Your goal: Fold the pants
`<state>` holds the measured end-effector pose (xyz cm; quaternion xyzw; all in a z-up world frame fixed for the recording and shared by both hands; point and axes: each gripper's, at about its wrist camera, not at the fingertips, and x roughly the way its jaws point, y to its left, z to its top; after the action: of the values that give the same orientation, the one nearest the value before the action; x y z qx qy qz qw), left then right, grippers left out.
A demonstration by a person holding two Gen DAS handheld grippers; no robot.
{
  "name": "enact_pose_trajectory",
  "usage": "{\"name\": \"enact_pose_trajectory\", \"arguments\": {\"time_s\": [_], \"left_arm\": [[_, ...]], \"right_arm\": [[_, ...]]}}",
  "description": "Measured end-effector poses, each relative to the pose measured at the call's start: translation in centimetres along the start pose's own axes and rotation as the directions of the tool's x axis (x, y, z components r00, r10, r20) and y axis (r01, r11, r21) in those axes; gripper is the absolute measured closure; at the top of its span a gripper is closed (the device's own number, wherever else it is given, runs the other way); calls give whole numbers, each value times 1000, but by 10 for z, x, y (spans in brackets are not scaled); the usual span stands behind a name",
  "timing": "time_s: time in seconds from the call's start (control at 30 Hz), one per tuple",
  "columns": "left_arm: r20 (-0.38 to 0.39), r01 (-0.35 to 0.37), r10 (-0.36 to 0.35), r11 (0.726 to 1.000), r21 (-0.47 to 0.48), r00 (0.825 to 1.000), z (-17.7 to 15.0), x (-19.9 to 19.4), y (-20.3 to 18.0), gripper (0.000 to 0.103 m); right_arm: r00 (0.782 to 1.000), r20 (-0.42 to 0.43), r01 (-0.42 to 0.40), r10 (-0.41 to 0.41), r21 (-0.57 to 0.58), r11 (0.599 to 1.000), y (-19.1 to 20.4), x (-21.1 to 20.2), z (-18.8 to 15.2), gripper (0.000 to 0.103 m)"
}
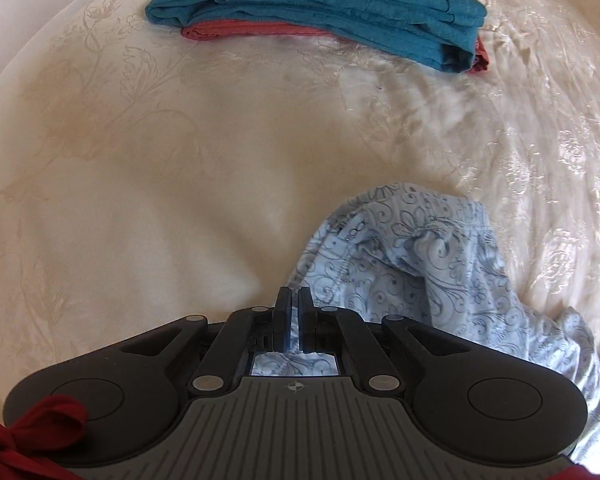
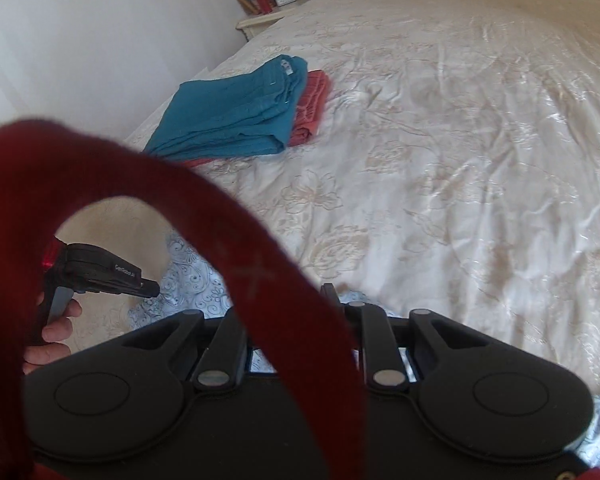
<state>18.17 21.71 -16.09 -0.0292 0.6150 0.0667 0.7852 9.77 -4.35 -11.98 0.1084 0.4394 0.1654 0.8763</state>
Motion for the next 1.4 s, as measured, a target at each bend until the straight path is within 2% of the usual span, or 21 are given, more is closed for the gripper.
{"name": "enact_pose_trajectory", "arguments": {"time_s": [0.07, 0.2, 0.37, 0.53, 0.6, 0.63, 0.7, 0.83, 0.97, 1.2, 1.27, 1.4], "left_arm": [[-24, -26, 26, 1000, -3, 999, 3, 11, 5, 99], [-49, 31, -31, 1000, -4, 998, 6, 22, 20, 100], [-47, 78, -79, 997, -30, 996, 3, 13, 34, 100], [-37, 99, -102, 992, -77, 994, 0, -1, 50, 100], [-28, 92, -94, 992, -84, 995, 1, -7, 55, 100], [-19, 87, -89, 992, -87, 996, 2, -10, 56, 100], [-5, 76, -77, 993, -88, 997, 4, -17, 60, 100], [38, 64, -61, 995, -73, 997, 8, -32, 65, 100], [77, 76, -71, 995, -61, 995, 11, -44, 63, 100], [114, 105, -105, 994, 3, 988, 8, -56, 44, 100], [114, 126, -127, 992, 24, 985, 7, -57, 38, 100], [95, 157, -165, 984, 85, 982, 3, -54, 21, 99]], "right_arm": [[1000, -23, -19, 18, -21, 1000, 13, 21, 7, 74], [996, -84, -36, 31, -52, 998, 29, 58, 15, 65], [990, -140, -1, -6, -47, 999, 33, 89, 17, 65], [981, -194, -34, 33, -1, 999, 26, 112, 17, 65], [981, -181, -70, 72, 21, 997, 24, 109, 17, 74], [984, -162, -78, 78, 3, 997, 27, 104, 17, 94], [989, -129, -84, 76, -56, 995, 38, 88, 18, 94], [988, -69, -146, 137, -159, 976, 73, 48, 10, 94], [982, -111, -177, 154, -237, 955, 102, 41, -19, 94], [967, -231, -187, 110, -343, 921, 136, 68, -70, 93], [965, -242, -188, 103, -359, 914, 143, 71, -77, 87], [969, -228, -172, 98, -331, 928, 140, 59, -73, 81]]}}
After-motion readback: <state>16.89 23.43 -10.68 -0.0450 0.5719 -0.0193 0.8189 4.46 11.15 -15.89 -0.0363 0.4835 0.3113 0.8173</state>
